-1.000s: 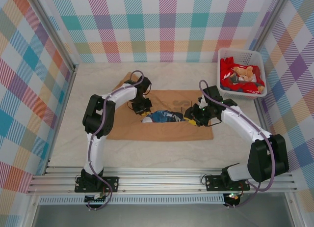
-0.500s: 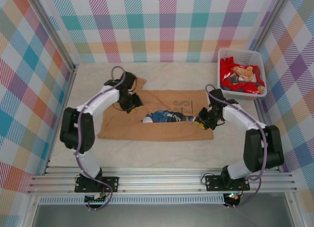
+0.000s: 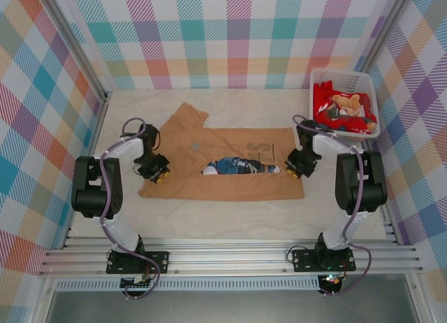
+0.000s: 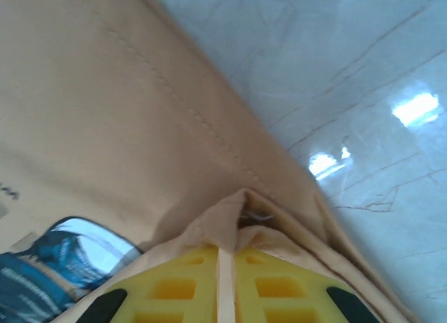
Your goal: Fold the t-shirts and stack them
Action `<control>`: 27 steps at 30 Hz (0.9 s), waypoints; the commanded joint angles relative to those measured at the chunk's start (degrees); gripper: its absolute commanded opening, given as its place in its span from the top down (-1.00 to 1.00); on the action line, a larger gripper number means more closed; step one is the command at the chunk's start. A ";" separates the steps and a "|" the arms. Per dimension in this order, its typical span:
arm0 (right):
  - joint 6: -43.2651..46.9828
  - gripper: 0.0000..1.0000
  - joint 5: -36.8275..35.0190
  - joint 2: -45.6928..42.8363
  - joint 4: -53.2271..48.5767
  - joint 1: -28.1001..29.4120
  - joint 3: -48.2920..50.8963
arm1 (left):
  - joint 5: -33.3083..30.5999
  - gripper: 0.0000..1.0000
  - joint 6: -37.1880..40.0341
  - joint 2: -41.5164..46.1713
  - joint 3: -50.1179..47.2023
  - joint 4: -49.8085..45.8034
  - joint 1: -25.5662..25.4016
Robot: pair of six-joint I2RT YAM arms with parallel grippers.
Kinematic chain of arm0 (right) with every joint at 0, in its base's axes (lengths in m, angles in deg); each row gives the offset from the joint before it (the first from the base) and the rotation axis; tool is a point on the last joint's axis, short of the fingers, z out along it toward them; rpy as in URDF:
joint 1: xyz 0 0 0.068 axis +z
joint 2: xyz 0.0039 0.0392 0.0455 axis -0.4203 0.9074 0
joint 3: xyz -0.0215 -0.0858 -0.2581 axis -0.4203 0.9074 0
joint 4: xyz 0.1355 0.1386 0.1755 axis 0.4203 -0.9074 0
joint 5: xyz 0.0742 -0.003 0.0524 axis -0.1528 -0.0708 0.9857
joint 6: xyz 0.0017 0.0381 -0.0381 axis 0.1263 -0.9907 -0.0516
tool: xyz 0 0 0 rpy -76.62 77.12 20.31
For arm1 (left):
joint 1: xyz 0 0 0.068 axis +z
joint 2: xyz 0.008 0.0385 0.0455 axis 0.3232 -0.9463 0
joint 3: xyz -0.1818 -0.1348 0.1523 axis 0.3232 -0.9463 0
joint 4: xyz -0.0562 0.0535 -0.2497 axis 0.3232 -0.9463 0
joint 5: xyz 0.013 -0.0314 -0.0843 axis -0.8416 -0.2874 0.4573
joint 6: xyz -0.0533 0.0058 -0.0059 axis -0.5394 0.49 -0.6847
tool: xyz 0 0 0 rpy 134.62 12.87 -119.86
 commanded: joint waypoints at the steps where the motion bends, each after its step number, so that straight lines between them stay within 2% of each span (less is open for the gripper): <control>1: 0.58 0.77 -1.21 0.69 -4.68 0.03 -0.22 | -3.89 0.54 2.03 -0.82 -1.84 -0.47 0.96; 10: -0.67 0.80 -2.26 -1.68 -5.72 0.33 6.42 | -11.12 0.51 0.80 5.05 -13.22 -3.03 1.00; 16: -2.67 0.78 -0.55 -4.62 -8.42 4.28 8.68 | -12.64 0.48 -0.53 9.41 -16.67 -3.91 0.97; 19: -5.25 0.76 0.37 -6.85 -9.13 6.54 9.26 | -14.62 0.48 -1.07 9.76 -14.36 -6.15 0.96; 21: -6.00 0.72 -1.10 -8.35 -10.37 7.28 7.60 | -15.69 0.41 -1.57 10.74 -11.17 -7.97 1.00; 24: -4.26 0.56 -5.82 -10.96 -10.14 7.31 2.38 | -15.67 0.27 -2.79 11.87 -4.04 -9.07 0.80; 27: -0.49 0.46 -11.16 -9.51 -7.55 7.16 -4.67 | -12.54 0.23 -3.03 8.51 4.58 -6.27 0.22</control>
